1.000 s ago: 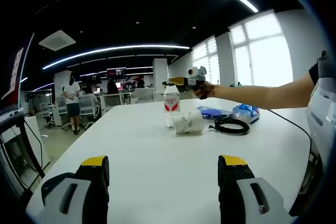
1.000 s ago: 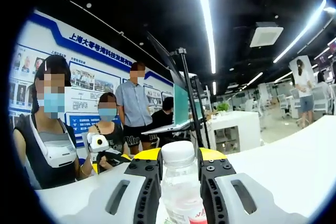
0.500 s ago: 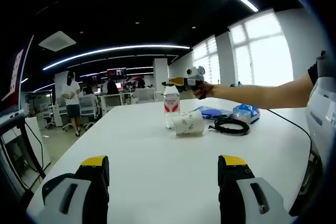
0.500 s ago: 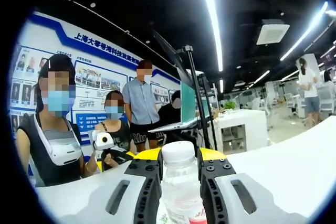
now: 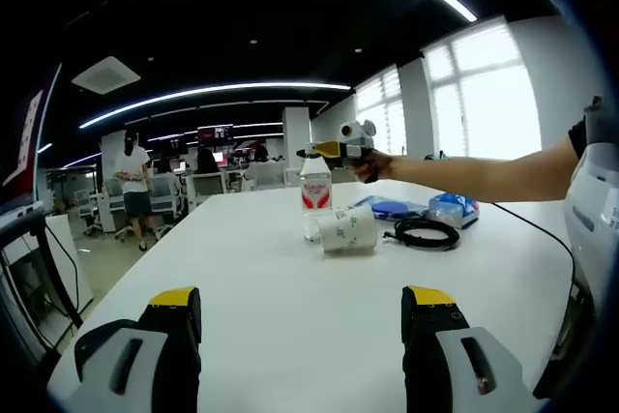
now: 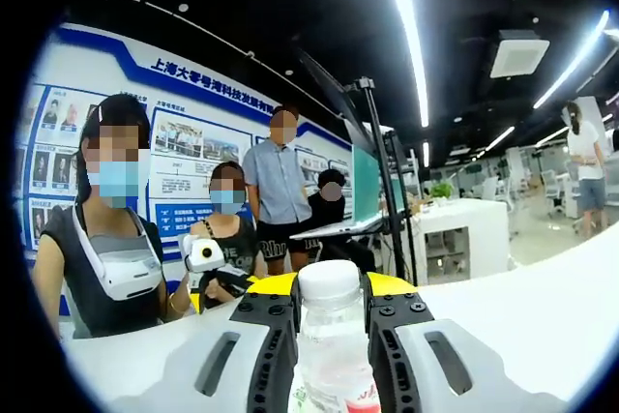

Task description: Arrange the tabletop items into an orderly group along one side of the table until the central work area is clear of visible clutter.

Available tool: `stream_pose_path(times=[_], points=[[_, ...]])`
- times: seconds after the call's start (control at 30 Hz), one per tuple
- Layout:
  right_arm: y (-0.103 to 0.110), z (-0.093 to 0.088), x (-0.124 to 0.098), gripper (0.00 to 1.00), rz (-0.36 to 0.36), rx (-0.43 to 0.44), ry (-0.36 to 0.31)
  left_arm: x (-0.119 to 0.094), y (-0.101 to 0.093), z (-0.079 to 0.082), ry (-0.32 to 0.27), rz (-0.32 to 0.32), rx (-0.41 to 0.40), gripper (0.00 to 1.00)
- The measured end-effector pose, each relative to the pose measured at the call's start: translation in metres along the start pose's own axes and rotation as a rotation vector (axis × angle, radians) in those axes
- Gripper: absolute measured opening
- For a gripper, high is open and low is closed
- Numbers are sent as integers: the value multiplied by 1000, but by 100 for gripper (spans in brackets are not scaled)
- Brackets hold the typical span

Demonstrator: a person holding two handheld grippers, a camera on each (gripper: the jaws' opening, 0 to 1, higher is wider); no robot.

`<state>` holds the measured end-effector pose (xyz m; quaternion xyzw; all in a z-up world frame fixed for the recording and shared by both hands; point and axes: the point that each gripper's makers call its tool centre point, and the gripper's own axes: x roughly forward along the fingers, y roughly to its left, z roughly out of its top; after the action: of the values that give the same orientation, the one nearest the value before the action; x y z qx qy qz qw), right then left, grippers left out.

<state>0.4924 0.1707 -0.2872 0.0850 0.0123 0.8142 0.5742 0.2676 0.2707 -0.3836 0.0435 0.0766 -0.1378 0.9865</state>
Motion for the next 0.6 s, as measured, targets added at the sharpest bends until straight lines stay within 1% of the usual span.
stream_pose_path(times=[0.23,0.33,0.5,0.6], points=[[5,-1,3,23,26,2,-4,0,-2,1,1,1,3,85],[5,-1,3,23,29,-2,7,0,-2,1,5,3,5,85],[4,-1,4,23,-9,-30,35,1,-3,2,3,-2,8,85],[5,-4,5,24,-41,-57,71,2,-7,2,3,-8,10,85]])
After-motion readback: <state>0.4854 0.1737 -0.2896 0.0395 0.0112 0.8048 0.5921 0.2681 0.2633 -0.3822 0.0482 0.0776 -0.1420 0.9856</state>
